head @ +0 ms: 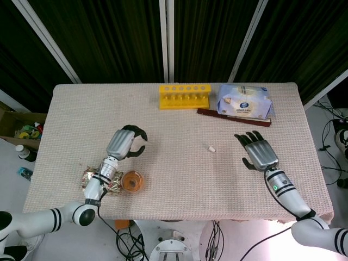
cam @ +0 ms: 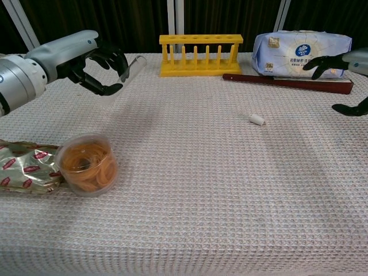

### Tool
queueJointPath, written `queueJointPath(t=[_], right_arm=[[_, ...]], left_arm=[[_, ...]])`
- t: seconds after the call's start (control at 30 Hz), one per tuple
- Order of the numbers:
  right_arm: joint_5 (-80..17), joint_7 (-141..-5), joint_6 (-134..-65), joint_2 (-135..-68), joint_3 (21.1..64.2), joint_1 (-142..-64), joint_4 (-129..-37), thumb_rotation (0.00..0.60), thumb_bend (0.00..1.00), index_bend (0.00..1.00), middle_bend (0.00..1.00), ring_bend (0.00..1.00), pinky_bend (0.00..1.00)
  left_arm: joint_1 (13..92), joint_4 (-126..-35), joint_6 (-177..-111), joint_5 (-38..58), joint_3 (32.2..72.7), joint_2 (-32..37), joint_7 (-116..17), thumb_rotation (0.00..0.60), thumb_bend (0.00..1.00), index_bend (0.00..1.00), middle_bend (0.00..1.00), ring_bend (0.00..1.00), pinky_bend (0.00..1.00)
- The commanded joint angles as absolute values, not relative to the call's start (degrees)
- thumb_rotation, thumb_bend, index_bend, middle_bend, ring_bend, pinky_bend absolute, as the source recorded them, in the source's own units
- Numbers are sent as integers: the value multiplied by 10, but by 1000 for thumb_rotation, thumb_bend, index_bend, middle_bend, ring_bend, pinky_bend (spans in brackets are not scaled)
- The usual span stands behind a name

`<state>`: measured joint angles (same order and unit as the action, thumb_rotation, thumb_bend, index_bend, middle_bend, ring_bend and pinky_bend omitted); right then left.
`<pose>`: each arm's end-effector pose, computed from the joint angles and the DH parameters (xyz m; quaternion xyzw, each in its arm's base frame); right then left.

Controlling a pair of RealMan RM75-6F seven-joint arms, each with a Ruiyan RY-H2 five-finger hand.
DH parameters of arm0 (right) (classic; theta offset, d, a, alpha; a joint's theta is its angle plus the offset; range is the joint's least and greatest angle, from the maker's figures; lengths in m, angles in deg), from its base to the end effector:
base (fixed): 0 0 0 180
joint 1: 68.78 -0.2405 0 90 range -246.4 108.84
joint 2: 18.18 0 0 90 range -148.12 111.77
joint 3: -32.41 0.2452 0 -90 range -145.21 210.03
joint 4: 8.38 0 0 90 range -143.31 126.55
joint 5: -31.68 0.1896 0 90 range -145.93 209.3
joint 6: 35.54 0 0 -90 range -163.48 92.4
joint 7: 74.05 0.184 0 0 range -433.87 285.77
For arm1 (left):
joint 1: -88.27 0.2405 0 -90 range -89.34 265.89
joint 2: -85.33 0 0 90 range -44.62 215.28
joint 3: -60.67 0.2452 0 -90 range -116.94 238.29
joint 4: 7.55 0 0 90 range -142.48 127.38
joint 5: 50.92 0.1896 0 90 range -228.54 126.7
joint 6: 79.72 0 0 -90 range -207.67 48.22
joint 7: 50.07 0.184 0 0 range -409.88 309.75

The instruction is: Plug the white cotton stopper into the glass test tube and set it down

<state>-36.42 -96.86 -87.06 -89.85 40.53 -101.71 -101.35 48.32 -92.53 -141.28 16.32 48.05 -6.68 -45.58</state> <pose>-0.2052 -0.3421 0.0594 0.7672 -0.3478 0.2721 0.4652 -0.1165 0.3647 -0.0025 -0.6507 -0.4599 -0.4795 0.3676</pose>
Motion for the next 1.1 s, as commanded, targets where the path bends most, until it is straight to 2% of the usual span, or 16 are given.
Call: queueJointPath(t=[0.03,0.17,0.23,0.53,1.1], right_arm=[[-297,-1026,-820,-956,419,-1072,-969,600,481,153,133,16,97],[-256,-1048,-799,-997,419,-1104,-936,600,607,195,96,0,57],[-245,-1054,-792,-1014,416,-1116,-920,600,626,222,95,0,52],[-259,-1021,-788,-1052,407,-1134,-883,600,628,268,106,0,50],[-307,-981,-822,-1042,382,-1121,-889,600,628,349,166,0,50]], left_arm=[[495,-944,-1428,175,486,-57,-457,600,395,586,434,277,241],[500,-957,-1434,178,487,-50,-451,600,394,586,434,278,241],[502,-962,-1435,179,488,-47,-449,600,394,586,434,278,241],[505,-965,-1434,182,488,-47,-447,600,394,586,436,278,240],[508,-961,-1430,180,484,-49,-450,600,394,586,436,278,239]])
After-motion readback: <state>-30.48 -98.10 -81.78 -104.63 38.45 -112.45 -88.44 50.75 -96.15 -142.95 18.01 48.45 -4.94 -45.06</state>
